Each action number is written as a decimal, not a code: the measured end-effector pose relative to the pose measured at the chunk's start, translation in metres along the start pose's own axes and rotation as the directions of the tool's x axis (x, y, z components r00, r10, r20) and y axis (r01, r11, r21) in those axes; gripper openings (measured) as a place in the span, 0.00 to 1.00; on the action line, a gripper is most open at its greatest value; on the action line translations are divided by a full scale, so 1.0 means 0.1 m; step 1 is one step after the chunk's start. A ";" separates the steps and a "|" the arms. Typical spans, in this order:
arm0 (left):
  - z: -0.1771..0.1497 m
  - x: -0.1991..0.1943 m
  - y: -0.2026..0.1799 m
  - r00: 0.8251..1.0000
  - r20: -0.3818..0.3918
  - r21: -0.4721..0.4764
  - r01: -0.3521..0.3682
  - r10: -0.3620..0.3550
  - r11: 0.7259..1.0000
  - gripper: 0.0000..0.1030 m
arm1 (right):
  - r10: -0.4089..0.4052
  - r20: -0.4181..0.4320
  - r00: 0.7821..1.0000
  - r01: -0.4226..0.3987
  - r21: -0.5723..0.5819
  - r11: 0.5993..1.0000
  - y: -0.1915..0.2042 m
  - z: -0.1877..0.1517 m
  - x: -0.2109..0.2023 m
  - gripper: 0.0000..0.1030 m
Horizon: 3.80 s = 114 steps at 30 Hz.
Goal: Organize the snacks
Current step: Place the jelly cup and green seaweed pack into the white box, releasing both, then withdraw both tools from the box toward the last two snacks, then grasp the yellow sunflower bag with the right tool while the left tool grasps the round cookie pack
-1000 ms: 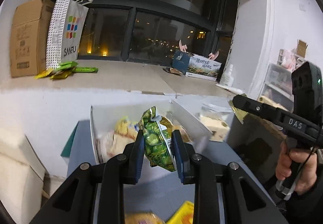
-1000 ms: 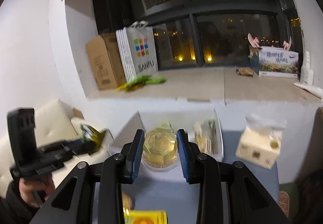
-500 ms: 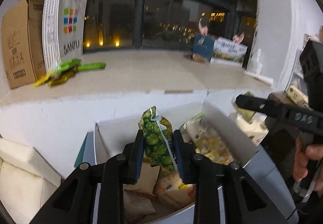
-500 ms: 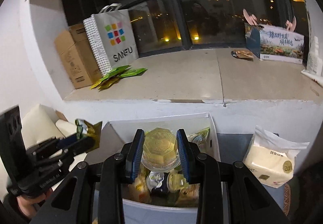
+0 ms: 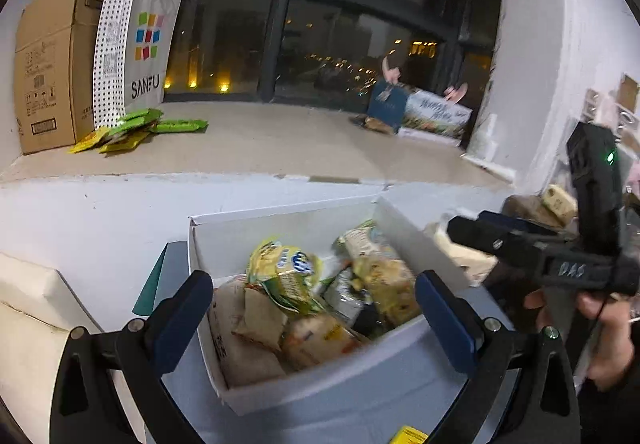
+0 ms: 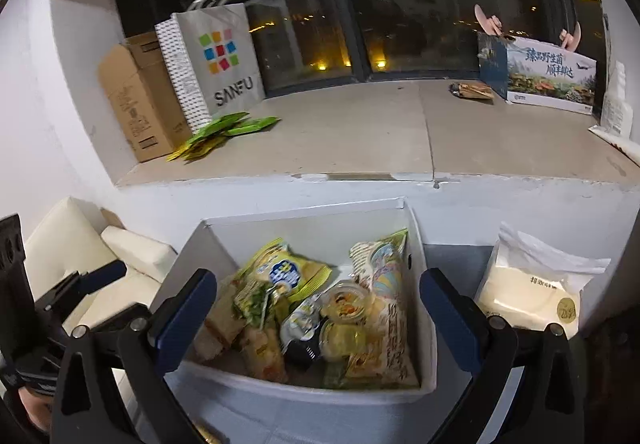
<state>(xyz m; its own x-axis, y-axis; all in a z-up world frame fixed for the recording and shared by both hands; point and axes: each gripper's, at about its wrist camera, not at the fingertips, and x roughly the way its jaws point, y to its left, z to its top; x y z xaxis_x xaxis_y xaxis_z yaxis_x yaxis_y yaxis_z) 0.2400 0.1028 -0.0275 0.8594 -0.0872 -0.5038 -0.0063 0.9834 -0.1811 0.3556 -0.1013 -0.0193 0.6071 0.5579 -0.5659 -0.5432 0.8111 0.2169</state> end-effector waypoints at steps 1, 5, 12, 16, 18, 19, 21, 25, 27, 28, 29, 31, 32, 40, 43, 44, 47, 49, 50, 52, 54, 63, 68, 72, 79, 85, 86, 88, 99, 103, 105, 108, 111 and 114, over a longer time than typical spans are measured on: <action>-0.02 -0.10 -0.03 1.000 0.013 0.004 0.003 -0.003 1.000 1.00 | 0.004 0.009 1.000 -0.004 -0.011 1.000 0.02 -0.03 -0.05 1.00; -0.17 -0.54 -0.17 0.998 0.054 0.043 0.037 -0.039 0.998 1.00 | 0.020 0.064 0.998 -0.012 -0.118 0.993 0.19 -0.19 -0.40 1.00; -0.67 -1.19 -0.38 0.992 0.092 0.073 0.084 -0.091 0.994 1.00 | 0.104 0.161 0.981 -0.065 -0.231 0.971 0.37 -0.65 -1.24 1.00; -0.99 -1.42 -0.48 0.991 0.100 0.058 0.087 -0.093 0.995 1.00 | 0.103 0.202 0.974 -0.053 -0.236 0.970 0.39 -1.09 -1.59 1.00; -1.15 -1.47 -0.51 0.991 0.094 0.044 0.091 -0.095 0.995 1.00 | 0.098 0.200 0.975 -0.054 -0.215 0.975 0.39 -1.33 -1.71 1.00; -1.22 -1.47 -0.53 0.992 0.084 0.037 0.090 -0.093 0.995 1.00 | 0.100 0.189 0.977 -0.062 -0.195 0.979 0.38 -1.44 -1.75 1.00; -1.35 -1.47 -0.57 0.994 0.056 0.038 0.096 -0.098 0.995 1.00 | 0.097 0.195 0.976 -0.065 -0.165 0.984 0.36 -1.61 -1.81 1.00; -1.49 -1.52 -0.66 0.993 0.035 0.050 0.109 -0.111 0.993 1.00 | 0.078 0.190 0.979 -0.058 -0.110 0.992 0.31 -1.89 -1.89 1.00; -1.51 -1.55 -0.69 0.991 0.033 0.050 0.124 -0.126 0.991 1.00 | 0.077 0.177 0.981 -0.062 -0.091 0.994 0.28 -2.00 -1.90 1.00; -1.52 -1.57 -0.71 0.991 0.033 0.053 0.125 -0.127 0.991 1.00 | 0.071 0.175 0.982 -0.059 -0.074 0.995 0.26 -2.04 -1.90 1.00; -1.53 -1.59 -0.72 0.991 0.036 0.058 0.125 -0.128 0.990 1.00 | 0.070 0.171 0.983 -0.060 -0.062 0.996 0.24 -2.08 -1.91 1.00; -1.53 -1.62 -0.74 0.991 0.037 0.064 0.123 -0.125 0.990 1.00 | 0.059 0.170 0.984 -0.050 -0.055 0.997 0.22 -2.13 -1.92 1.00; -1.53 -1.63 -0.74 0.991 0.038 0.068 0.123 -0.126 0.990 1.00 | 0.058 0.169 0.984 -0.050 -0.050 0.997 0.21 -2.14 -1.93 1.00; -1.53 -1.66 -0.65 0.994 0.045 0.053 0.102 -0.105 0.993 1.00 | 0.060 0.147 0.987 -0.050 -0.075 0.996 0.29 -2.20 -1.88 1.00; -1.53 -1.67 -0.60 0.994 0.047 0.045 0.093 -0.095 0.995 1.00 | 0.064 0.125 0.990 -0.053 -0.089 0.995 0.32 -2.21 -1.81 1.00; -1.54 -1.68 -0.58 0.995 0.048 0.046 0.090 -0.092 0.995 1.00 | 0.065 0.109 0.992 -0.054 -0.098 0.994 0.33 -2.22 -1.77 1.00; -1.57 -1.70 -0.53 0.995 0.047 0.056 0.084 -0.086 0.995 1.00 | 0.075 0.063 0.995 -0.066 -0.129 0.989 0.37 -2.22 -1.66 1.00; -1.59 -1.71 -0.48 0.996 0.044 0.056 0.075 -0.077 0.996 1.00 | 0.105 0.014 0.994 -0.100 -0.197 0.975 0.45 -2.23 -1.53 1.00; -1.60 -1.71 -0.46 0.996 0.042 0.052 0.071 -0.074 0.996 1.00 | 0.111 -0.031 0.993 -0.115 -0.259 0.959 0.51 -2.23 -1.41 1.00; -1.63 -1.71 -0.37 0.997 0.037 0.035 0.065 -0.066 0.997 1.00 | 0.118 -0.092 0.989 -0.143 -0.352 0.925 0.61 -2.23 -1.25 1.00; -1.66 -1.70 -0.32 0.998 0.030 0.022 0.057 -0.057 0.998 1.00 | 0.108 -0.148 0.983 -0.164 -0.453 0.876 0.71 -2.24 -1.03 1.00; -1.77 -1.68 -0.16 0.999 0.010 -0.004 0.048 -0.048 0.999 1.00 | 0.063 -0.329 0.942 -0.290 -0.706 0.646 1.10 -2.36 -0.24 1.00; -1.81 -1.65 -0.12 0.999 0.001 -0.014 0.047 -0.047 0.999 1.00 | 0.080 -0.424 0.902 -0.379 -0.690 0.617 1.14 -2.42 0.09 1.00; -1.84 -1.60 -0.10 0.999 -0.012 -0.026 0.051 -0.052 0.998 1.00 | 0.096 -0.462 0.881 -0.405 -0.636 0.657 1.05 -2.42 0.27 1.00; -1.88 -1.53 -0.08 0.998 -0.031 -0.043 0.044 -0.046 0.998 1.00 | 0.227 -0.468 0.854 -0.469 -0.506 0.724 0.89 -2.31 0.18 0.51; -1.88 -1.48 -0.09 0.999 -0.039 -0.045 0.036 -0.038 0.998 1.00 | 0.231 -0.401 0.887 -0.430 -0.533 0.729 0.90 -2.30 -0.08 0.23; -1.88 -1.45 -0.09 0.998 -0.042 -0.043 0.039 -0.040 0.998 1.00 | 0.246 -0.388 0.888 -0.431 -0.522 0.736 0.88 -2.29 -0.17 0.22; -1.88 -1.40 -0.10 0.998 -0.054 -0.041 0.035 -0.037 0.999 1.00 | 0.253 -0.336 0.907 -0.400 -0.505 0.764 0.82 -2.23 -0.36 0.21; -1.92 -0.24 -0.26 0.962 -0.260 0.044 -0.069 0.078 0.997 1.00 | 0.261 -0.090 0.961 -0.275 -0.235 0.932 0.38 -1.91 -1.26 0.21; -1.97 0.26 -0.25 0.933 -0.332 0.076 -0.122 0.140 0.990 1.00 | 0.267 -0.032 0.963 -0.268 -0.205 0.941 0.33 -1.95 -1.54 0.21; -2.00 0.39 -0.24 0.914 -0.357 0.084 -0.173 0.192 0.981 0.99 | 0.276 -0.034 0.961 -0.277 -0.200 0.940 0.35 -2.00 -1.57 0.21; -2.00 0.35 -0.22 0.924 -0.349 0.061 -0.147 0.159 0.987 0.85 | 0.282 -0.036 0.959 -0.284 -0.188 0.940 0.36 -2.06 -1.56 0.21; -2.01 0.29 -0.24 0.925 -0.343 0.080 -0.142 0.161 0.987 0.78 | 0.291 -0.040 0.956 -0.293 -0.168 0.941 0.34 -2.11 -1.53 0.21; -1.98 0.13 -0.21 0.944 -0.316 0.017 -0.092 0.093 0.996 0.78 | 0.298 -0.038 0.954 -0.300 -0.158 0.941 0.32 -2.12 -1.50 0.21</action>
<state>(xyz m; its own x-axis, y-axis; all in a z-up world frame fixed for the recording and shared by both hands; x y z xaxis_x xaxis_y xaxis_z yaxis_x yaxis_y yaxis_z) 0.1505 0.0500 -0.1976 0.6497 -0.0411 -0.7591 -0.0770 0.9899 -0.1194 0.1240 -0.1959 -0.0964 0.3949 0.7672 -0.5055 -0.7852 0.5675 0.2479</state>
